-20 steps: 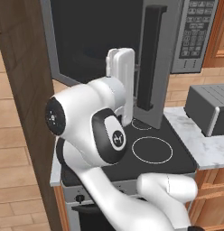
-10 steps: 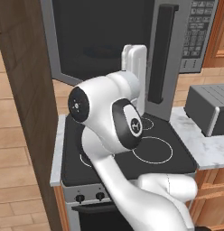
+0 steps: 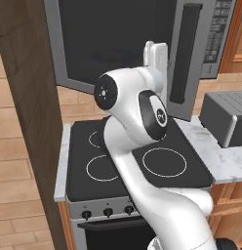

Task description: Transport the steak from the fridge to the microwave and turn on the microwave.

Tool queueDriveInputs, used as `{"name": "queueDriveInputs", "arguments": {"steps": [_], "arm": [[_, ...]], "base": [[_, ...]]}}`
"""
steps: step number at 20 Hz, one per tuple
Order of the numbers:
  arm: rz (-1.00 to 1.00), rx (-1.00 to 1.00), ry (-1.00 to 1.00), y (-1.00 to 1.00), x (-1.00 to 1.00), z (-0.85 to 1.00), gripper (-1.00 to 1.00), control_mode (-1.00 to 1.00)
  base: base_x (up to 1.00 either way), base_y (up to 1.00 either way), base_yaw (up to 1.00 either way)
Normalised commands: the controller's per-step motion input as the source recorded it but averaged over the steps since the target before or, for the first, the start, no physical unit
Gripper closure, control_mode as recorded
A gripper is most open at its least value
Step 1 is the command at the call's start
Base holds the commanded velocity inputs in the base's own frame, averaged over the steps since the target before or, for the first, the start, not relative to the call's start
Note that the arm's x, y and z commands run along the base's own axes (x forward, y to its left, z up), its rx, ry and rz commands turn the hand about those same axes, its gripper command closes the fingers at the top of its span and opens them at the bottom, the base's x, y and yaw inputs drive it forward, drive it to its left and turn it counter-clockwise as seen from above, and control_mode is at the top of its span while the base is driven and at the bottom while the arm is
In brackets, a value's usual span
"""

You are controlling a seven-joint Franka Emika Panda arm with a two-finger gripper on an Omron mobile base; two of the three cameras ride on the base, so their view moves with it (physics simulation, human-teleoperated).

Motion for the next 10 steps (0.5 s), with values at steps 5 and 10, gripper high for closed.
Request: {"name": "queueDriveInputs", "arguments": {"steps": [5,10], "arm": [[0.0,0.0,0.1,-0.33,0.23,0.02,-1.0,-1.0],[0.0,0.0,0.04,-0.32,0.23,0.0,-1.0,-1.0]], "base": [[0.0,0.0,0.0],[0.0,0.0,0.0]]}}
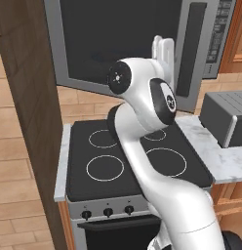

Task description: Transport the steak from the fridge to the microwave and turn on the microwave.

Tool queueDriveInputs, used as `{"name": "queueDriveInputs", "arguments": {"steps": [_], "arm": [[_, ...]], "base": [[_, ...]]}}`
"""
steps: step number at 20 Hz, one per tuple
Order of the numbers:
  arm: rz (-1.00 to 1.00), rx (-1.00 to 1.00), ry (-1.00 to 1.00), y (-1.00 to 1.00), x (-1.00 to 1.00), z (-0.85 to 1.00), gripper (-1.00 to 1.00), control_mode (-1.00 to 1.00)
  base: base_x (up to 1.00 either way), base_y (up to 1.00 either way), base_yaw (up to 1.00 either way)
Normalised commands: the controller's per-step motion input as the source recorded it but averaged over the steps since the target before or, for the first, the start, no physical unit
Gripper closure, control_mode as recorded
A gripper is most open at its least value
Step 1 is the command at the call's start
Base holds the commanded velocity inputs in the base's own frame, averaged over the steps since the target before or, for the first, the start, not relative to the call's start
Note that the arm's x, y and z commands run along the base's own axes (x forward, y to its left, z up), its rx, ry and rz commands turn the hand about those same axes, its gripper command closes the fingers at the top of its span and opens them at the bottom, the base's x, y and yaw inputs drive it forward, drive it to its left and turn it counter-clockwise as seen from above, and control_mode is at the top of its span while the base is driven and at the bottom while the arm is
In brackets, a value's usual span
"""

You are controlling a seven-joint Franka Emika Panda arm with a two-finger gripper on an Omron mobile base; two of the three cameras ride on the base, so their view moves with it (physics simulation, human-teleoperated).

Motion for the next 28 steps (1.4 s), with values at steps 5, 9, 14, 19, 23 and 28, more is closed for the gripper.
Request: {"name": "queueDriveInputs", "arguments": {"steps": [5,9,14,19,23,28], "arm": [[0.0,0.0,0.03,-0.32,0.21,0.0,-1.0,-1.0],[0.0,0.0,0.05,-0.33,0.3,0.0,-1.0,-1.0],[0.01,0.0,0.04,-0.29,0.32,0.0,-1.0,-1.0],[0.07,0.0,0.02,-0.19,0.34,0.0,-1.0,-1.0],[0.14,0.0,0.0,-0.04,0.31,0.0,-1.0,-1.0],[0.21,0.0,0.0,0.0,0.25,0.0,-1.0,-1.0]], "base": [[0.0,0.0,0.0],[0.0,0.0,0.0],[0.0,0.0,0.0],[0.0,0.0,0.0],[0.0,0.0,0.0],[0.0,0.0,0.0]]}}
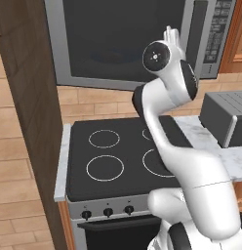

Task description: Transport the steak from the fridge to the microwave and turn on the microwave.

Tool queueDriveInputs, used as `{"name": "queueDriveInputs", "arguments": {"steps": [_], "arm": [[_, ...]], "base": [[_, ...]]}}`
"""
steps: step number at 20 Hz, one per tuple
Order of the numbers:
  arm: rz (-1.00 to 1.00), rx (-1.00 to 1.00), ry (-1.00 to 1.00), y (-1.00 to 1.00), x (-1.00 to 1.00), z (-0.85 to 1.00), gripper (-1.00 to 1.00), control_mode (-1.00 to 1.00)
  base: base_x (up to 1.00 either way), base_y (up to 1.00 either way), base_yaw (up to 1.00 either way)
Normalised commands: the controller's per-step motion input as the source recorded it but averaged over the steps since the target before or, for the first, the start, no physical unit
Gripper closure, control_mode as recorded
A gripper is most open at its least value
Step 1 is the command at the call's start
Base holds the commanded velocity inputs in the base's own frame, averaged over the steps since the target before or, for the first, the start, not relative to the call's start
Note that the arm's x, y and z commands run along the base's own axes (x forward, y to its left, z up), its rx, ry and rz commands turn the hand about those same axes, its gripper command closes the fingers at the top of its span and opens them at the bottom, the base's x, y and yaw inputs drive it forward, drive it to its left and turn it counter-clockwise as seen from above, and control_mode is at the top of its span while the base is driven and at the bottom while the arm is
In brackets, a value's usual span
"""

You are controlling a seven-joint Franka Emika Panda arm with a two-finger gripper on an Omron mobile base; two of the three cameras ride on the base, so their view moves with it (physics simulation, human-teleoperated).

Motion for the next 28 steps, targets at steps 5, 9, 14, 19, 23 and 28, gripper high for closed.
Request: {"name": "queueDriveInputs", "arguments": {"steps": [5,9,14,19,23,28], "arm": [[0.23,0.0,0.0,0.0,0.27,0.01,-1.0,-1.0],[0.22,0.0,0.0,0.0,0.31,0.02,-1.0,-1.0],[0.21,0.0,0.0,0.0,0.41,0.0,-1.0,-1.0],[0.19,0.0,0.0,0.0,0.46,0.0,-1.0,-1.0],[0.18,0.0,0.0,0.0,0.43,0.0,-1.0,-1.0],[0.17,0.0,0.07,0.0,0.34,0.0,-1.0,-1.0]], "base": [[0.0,0.0,0.0],[0.0,0.0,0.0],[0.0,0.0,0.0],[0.0,0.0,0.0],[0.0,0.0,0.0],[0.0,0.0,0.0]]}}
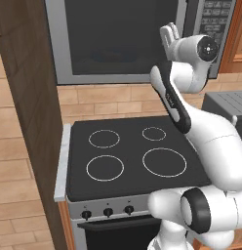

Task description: Transport the steak from the fridge to the microwave and turn on the microwave.

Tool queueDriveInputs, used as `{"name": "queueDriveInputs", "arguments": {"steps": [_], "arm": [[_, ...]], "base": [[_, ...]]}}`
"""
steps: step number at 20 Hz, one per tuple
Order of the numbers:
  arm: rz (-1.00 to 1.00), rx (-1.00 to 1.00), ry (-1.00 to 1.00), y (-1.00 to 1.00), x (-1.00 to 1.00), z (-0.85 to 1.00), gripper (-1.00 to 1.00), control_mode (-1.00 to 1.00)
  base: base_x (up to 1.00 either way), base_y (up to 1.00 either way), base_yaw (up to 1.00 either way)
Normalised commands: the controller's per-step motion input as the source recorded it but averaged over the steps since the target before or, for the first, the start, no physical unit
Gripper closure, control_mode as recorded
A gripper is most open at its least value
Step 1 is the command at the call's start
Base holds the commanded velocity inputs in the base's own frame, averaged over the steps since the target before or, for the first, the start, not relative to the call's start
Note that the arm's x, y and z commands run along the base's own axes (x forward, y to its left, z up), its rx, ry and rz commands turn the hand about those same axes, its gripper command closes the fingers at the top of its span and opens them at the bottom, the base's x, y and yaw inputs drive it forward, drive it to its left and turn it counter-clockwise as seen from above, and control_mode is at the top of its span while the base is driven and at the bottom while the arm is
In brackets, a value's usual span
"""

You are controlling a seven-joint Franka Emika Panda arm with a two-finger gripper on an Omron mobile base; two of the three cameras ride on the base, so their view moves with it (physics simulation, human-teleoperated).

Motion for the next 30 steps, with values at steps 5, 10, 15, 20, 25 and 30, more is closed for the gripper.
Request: {"name": "queueDriveInputs", "arguments": {"steps": [5,10,15,20,25,30], "arm": [[0.15,0.0,0.03,0.0,0.3,0.0,-1.0,-1.0],[0.11,0.0,0.03,0.0,0.34,0.0,-1.0,-1.0],[0.07,0.0,0.03,0.0,0.26,0.0,-1.0,-1.0],[0.05,0.0,0.01,0.0,0.09,-0.01,-1.0,-1.0],[0.05,0.0,0.0,0.01,-0.13,-0.09,-1.0,-1.0],[0.0,0.0,0.0,0.01,-0.28,-0.01,-1.0,-1.0]], "base": [[0.0,0.0,0.0],[0.0,0.0,0.0],[0.0,0.0,0.0],[0.0,0.0,0.0],[0.0,0.0,0.0],[0.0,0.0,0.0]]}}
